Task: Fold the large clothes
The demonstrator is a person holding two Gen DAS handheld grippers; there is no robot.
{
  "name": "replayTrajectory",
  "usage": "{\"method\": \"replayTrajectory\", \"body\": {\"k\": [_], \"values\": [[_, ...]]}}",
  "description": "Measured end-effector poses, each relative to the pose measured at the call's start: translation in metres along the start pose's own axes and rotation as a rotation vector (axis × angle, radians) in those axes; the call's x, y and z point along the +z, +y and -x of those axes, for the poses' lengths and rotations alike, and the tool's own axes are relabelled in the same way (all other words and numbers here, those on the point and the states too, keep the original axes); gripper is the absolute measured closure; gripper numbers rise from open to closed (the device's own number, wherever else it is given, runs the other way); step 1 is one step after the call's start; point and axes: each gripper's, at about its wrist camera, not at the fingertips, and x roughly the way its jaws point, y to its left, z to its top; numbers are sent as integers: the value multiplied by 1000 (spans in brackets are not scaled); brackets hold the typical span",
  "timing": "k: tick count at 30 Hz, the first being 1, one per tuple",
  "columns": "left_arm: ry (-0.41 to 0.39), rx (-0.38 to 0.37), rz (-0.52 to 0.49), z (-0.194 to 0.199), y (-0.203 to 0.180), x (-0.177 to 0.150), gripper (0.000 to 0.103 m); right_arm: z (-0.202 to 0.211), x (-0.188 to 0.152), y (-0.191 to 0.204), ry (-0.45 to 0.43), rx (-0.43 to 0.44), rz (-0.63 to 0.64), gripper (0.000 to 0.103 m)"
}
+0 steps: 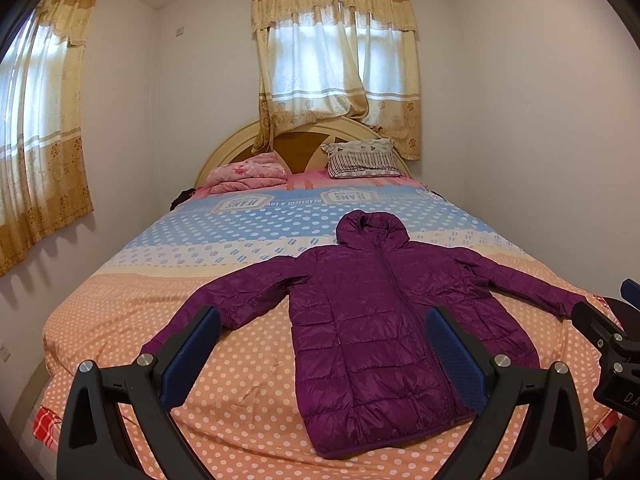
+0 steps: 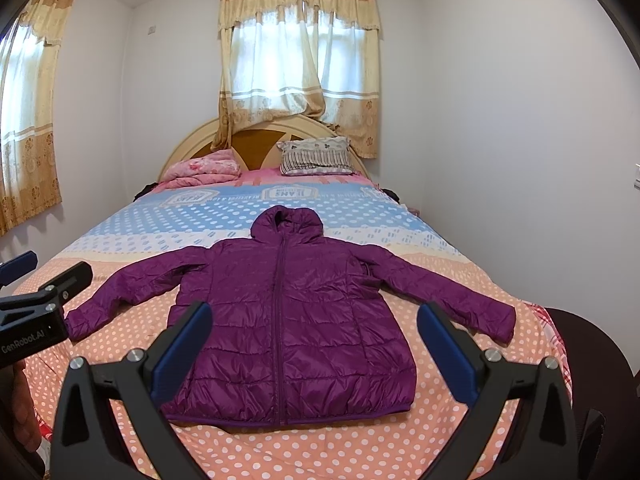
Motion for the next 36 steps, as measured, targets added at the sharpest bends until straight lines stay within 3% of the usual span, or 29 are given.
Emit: {"method": "replayTrajectory", "body": {"k": [36], "values": [[-4, 5, 9, 2, 9, 7, 1, -6, -5, 2, 15, 7, 1, 0]]}}
